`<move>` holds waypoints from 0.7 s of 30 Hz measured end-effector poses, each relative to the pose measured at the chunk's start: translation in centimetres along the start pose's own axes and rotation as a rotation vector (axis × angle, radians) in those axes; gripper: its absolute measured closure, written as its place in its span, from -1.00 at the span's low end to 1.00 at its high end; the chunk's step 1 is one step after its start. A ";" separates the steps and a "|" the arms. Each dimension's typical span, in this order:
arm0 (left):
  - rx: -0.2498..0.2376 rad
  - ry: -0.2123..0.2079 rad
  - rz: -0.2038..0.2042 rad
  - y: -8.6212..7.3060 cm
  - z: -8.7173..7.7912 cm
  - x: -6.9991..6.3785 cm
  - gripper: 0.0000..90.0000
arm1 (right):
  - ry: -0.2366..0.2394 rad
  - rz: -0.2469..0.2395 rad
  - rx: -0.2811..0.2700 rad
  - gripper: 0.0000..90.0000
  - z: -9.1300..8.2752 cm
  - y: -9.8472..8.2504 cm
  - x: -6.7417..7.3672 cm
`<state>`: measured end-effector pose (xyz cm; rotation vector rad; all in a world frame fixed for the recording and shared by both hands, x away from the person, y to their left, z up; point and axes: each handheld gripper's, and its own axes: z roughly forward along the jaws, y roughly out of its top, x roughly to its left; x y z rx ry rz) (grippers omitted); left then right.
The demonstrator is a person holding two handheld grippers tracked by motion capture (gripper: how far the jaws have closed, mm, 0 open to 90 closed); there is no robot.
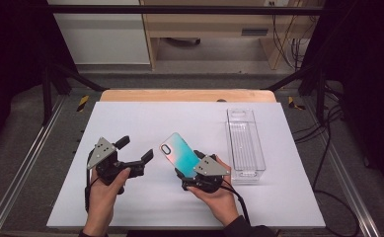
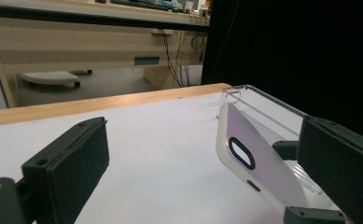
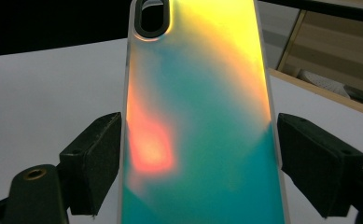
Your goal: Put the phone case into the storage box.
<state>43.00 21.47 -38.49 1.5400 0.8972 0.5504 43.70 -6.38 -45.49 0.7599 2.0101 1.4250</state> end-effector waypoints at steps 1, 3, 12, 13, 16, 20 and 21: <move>0.003 -0.002 0.001 -0.1 0.0 -0.1 -0.96 | 0.000 -0.003 -0.001 -0.61 0.1 0.0 0.0; 0.004 0.001 0.007 -0.1 0.1 -0.3 -0.96 | 0.000 0.006 -0.006 -0.61 0.2 -0.1 0.1; 0.016 -0.021 -0.004 -0.5 0.5 -1.3 -0.96 | 0.010 0.007 -0.013 -0.61 0.2 -0.1 0.6; 0.014 -0.029 -0.009 -0.6 0.5 -1.4 -0.95 | 0.013 0.010 -0.016 -0.61 0.3 -0.1 0.8; 0.018 -0.047 -0.017 -0.7 0.8 -1.7 -0.95 | 0.015 -0.002 -0.021 -0.61 0.4 -0.1 1.1; 0.034 -0.051 -0.039 -1.3 1.1 -1.8 -0.85 | 0.019 -0.004 -0.025 -0.61 0.4 -0.1 1.5; 0.034 -0.051 -0.039 -1.3 1.1 -1.8 -0.82 | 0.019 -0.004 -0.025 -0.61 0.4 -0.1 1.5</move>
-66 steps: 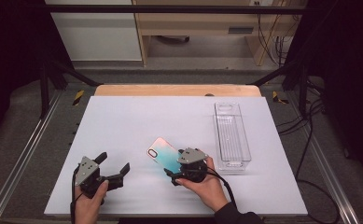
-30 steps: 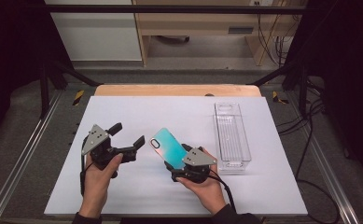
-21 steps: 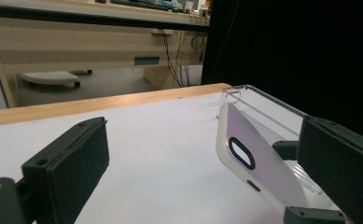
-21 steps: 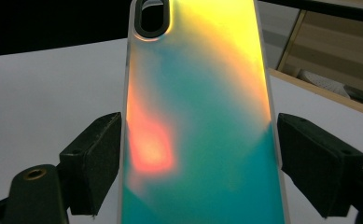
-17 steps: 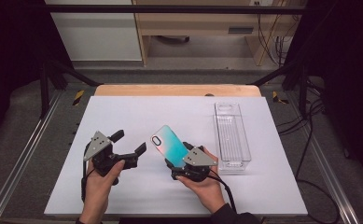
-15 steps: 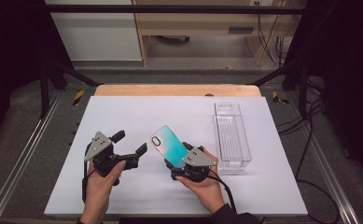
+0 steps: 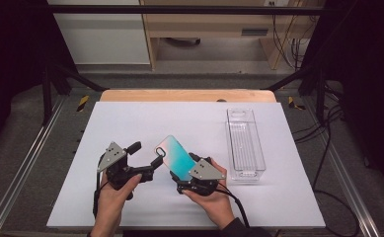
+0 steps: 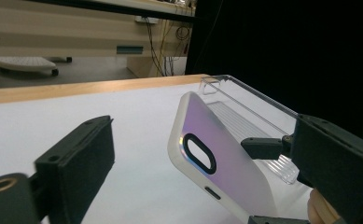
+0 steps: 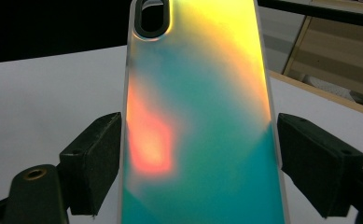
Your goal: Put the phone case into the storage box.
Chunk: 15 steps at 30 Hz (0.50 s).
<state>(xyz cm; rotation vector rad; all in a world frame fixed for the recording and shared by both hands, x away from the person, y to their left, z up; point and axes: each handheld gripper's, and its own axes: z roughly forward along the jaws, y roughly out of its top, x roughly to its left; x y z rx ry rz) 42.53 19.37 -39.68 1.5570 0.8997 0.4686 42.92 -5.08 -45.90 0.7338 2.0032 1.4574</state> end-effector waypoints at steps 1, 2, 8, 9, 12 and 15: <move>0.009 0.001 -0.005 -0.3 0.2 0.1 -0.79 | 0.000 -0.007 -0.004 -0.61 0.1 0.1 0.2; 0.013 0.002 -0.007 -0.4 0.2 0.1 -0.79 | 0.001 -0.010 -0.006 -0.61 0.1 0.1 0.3; 0.018 0.006 -0.030 -0.9 0.3 0.5 -0.63 | 0.006 -0.019 -0.016 -0.61 0.2 0.2 0.7; 0.024 0.007 -0.034 -1.0 0.4 0.7 -0.63 | 0.006 -0.021 -0.018 -0.61 0.2 0.2 0.8; 0.033 -0.007 -0.053 -1.3 0.5 0.9 -0.51 | 0.005 -0.023 -0.021 -0.61 0.3 0.1 1.0; 0.042 -0.026 -0.054 -1.5 0.7 0.9 -0.33 | 0.007 -0.030 -0.025 -0.61 0.2 0.2 1.3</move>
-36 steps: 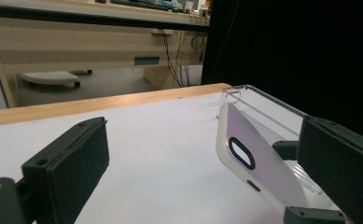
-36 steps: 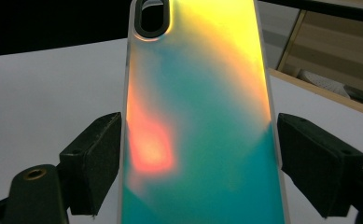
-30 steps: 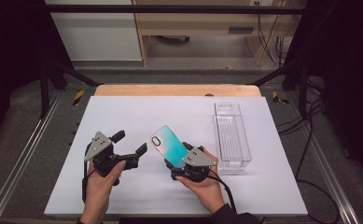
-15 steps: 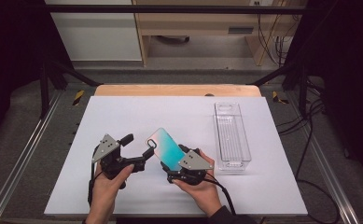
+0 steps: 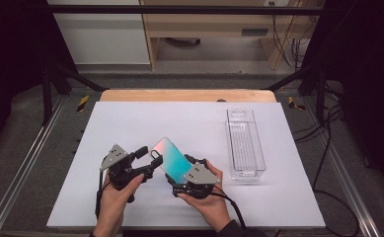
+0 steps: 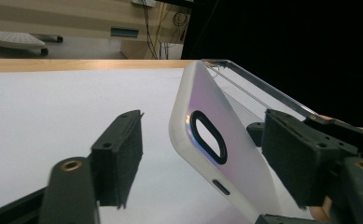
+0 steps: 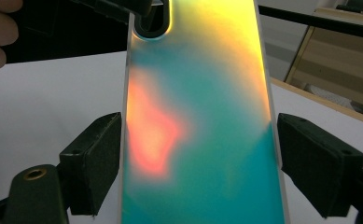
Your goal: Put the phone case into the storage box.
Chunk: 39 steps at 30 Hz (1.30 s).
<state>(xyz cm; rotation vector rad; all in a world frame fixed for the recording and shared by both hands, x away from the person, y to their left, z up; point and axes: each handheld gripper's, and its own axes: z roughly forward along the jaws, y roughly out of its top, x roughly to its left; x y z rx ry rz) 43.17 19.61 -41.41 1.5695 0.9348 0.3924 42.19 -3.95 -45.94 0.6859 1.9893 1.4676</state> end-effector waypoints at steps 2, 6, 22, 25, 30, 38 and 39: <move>0.007 -0.009 -0.019 -0.2 0.1 0.1 -0.28 | 0.002 0.001 -0.001 -0.61 0.0 0.0 0.1; 0.011 -0.019 -0.032 -0.4 0.2 0.2 -0.15 | 0.004 0.000 -0.004 -0.61 0.0 0.0 0.3; 0.017 -0.054 -0.087 -0.7 0.2 0.4 0.24 | 0.023 0.054 -0.010 -0.61 0.3 -0.2 0.2; 0.014 -0.058 -0.099 -0.7 0.2 0.5 0.25 | 0.028 0.061 -0.011 -0.61 0.3 -0.3 0.1; 0.009 -0.059 -0.117 -0.7 0.0 0.6 0.34 | 0.051 0.092 -0.012 -0.61 0.4 -0.3 0.1; -0.018 -0.087 -0.202 -1.1 -0.2 1.0 0.56 | 0.074 0.100 -0.005 -0.61 0.5 -0.4 0.1; -0.022 -0.096 -0.208 -1.2 -0.2 1.0 0.56 | 0.074 0.100 -0.005 -0.61 0.5 -0.4 0.1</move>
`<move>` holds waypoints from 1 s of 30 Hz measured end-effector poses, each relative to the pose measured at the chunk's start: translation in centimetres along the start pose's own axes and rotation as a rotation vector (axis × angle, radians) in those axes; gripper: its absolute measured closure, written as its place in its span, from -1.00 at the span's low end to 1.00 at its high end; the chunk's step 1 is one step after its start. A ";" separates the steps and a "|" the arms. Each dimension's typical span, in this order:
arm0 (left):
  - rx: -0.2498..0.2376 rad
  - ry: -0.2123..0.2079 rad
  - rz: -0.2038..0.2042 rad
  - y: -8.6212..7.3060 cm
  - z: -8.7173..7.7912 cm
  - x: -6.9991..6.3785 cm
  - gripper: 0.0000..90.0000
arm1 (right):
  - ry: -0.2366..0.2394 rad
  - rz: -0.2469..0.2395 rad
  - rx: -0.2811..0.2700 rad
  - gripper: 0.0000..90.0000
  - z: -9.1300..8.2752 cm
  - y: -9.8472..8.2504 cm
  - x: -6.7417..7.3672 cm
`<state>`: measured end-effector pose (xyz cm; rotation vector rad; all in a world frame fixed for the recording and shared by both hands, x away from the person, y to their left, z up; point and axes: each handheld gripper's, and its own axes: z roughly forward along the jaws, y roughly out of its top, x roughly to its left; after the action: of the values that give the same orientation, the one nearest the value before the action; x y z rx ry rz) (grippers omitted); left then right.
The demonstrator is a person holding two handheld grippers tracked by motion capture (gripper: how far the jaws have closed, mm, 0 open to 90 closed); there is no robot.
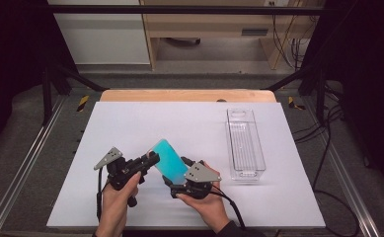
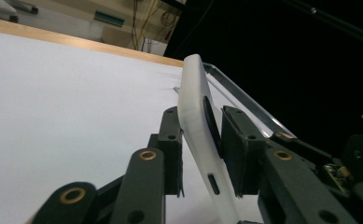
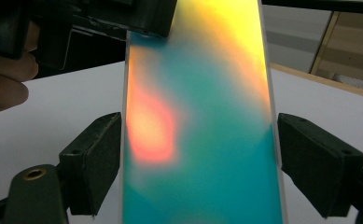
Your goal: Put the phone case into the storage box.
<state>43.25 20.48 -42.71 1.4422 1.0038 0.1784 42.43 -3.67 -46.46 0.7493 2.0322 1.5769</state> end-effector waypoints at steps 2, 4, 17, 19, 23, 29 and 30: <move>-0.007 -0.024 -0.010 0.0 0.0 0.1 0.60 | 0.002 -0.003 0.001 -0.61 0.0 0.0 0.0; -0.007 -0.039 -0.012 0.0 -0.1 0.0 0.64 | 0.005 -0.001 0.001 -0.61 0.1 0.0 0.0; 0.007 -0.015 0.102 -0.2 0.1 -1.2 0.78 | 0.088 0.087 0.037 -0.79 0.6 -0.1 -0.5; 0.013 -0.008 0.122 -0.3 0.2 -1.5 0.78 | 0.087 0.088 0.043 -0.85 0.6 0.1 -0.5; 0.015 0.003 0.168 -0.4 0.4 -2.2 0.78 | 0.082 0.093 0.036 -0.88 0.4 0.5 -0.5; -0.009 0.001 0.216 -0.5 0.5 -3.2 0.78 | 0.085 0.108 0.015 -0.88 -0.1 1.2 -0.6; -0.015 -0.003 0.223 -0.5 0.5 -3.4 0.78 | 0.086 0.108 0.010 -0.88 -0.2 1.3 -0.6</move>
<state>41.33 17.82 -41.66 1.5390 0.8360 0.3455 42.95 -3.94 -45.15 0.8212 2.0930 1.6868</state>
